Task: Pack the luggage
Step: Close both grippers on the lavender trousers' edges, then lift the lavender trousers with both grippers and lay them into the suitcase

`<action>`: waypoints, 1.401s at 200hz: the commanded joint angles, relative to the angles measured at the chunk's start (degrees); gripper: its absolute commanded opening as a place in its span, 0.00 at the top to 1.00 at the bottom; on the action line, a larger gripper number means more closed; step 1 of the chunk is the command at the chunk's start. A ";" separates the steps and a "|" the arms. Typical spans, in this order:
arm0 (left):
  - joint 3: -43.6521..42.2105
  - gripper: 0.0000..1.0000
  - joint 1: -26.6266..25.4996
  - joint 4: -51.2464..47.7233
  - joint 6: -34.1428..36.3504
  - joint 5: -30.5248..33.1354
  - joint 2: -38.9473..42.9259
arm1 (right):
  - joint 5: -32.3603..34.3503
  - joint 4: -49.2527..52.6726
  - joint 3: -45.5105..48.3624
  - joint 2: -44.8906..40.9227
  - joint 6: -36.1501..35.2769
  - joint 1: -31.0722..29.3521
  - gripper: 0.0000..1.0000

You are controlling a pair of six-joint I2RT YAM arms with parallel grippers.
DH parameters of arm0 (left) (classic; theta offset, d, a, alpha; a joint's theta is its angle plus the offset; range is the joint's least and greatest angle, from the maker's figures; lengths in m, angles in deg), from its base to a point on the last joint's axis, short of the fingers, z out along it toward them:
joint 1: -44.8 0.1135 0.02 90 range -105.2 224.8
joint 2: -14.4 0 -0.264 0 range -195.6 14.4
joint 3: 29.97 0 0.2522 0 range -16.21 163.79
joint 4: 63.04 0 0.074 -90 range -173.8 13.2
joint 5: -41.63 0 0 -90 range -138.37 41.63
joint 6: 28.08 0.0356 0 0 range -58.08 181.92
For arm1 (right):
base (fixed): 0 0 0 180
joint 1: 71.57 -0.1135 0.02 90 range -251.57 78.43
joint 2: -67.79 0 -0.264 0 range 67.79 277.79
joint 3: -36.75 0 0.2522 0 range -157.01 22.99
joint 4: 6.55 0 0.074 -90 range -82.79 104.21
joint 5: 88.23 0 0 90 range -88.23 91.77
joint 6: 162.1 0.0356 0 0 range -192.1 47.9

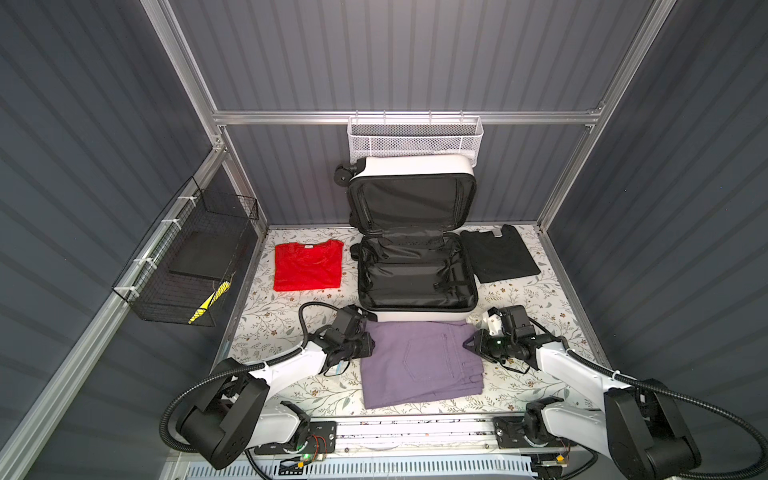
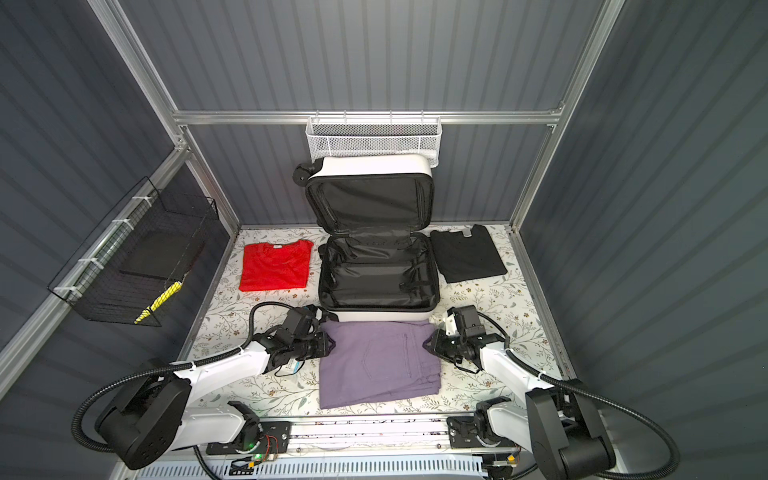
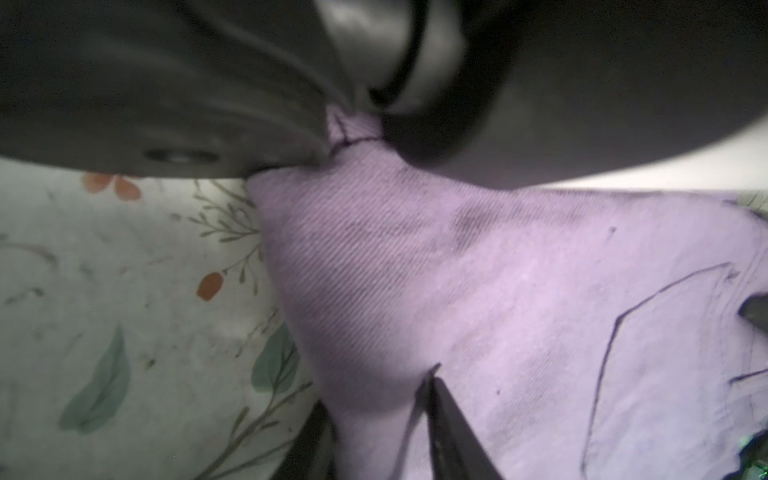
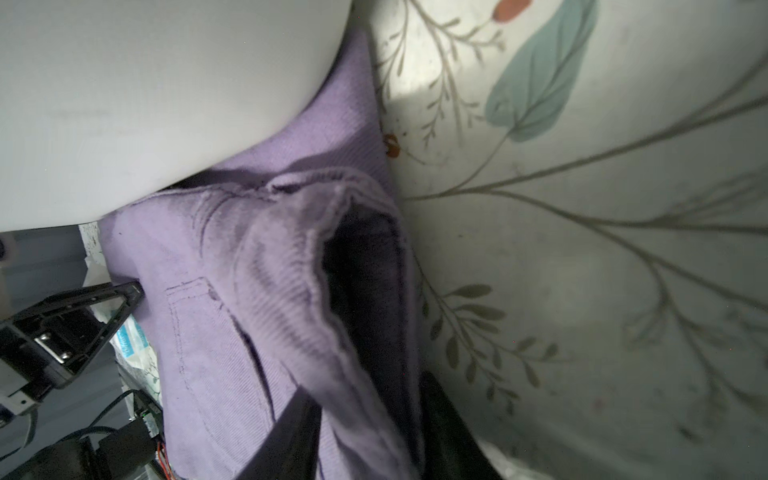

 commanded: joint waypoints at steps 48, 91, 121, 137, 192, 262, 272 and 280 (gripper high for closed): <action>3.24 1.00 -0.72 -7.97 -1.89 -3.32 10.67 | -4.34 3.03 1.55 -10.32 2.81 -0.78 1.00; 10.50 1.00 -0.98 -16.92 -3.07 -2.61 17.89 | -4.25 12.59 -2.77 -20.94 4.36 -1.38 1.00; 17.80 1.00 -1.07 -22.50 -3.36 -2.06 20.33 | -5.09 19.26 -8.06 -25.42 4.58 -1.88 1.00; 21.93 1.00 -1.07 -24.84 -3.21 -1.65 20.21 | -5.29 21.81 -11.47 -26.87 4.72 -1.93 1.00; 36.27 1.00 -1.03 -27.89 0.58 3.18 13.54 | -4.00 23.80 -23.63 -22.99 3.72 -1.85 1.00; 61.08 1.00 0.54 -31.06 12.92 10.64 -8.77 | -1.76 20.09 -44.19 -1.57 -0.96 1.86 1.00; 63.53 1.00 1.77 -30.86 13.98 10.67 -11.64 | -2.45 19.13 -46.25 1.58 -1.09 3.13 1.00; 64.96 1.00 2.95 -30.43 14.57 10.33 -13.80 | -2.72 18.02 -48.03 4.33 -1.09 4.30 1.00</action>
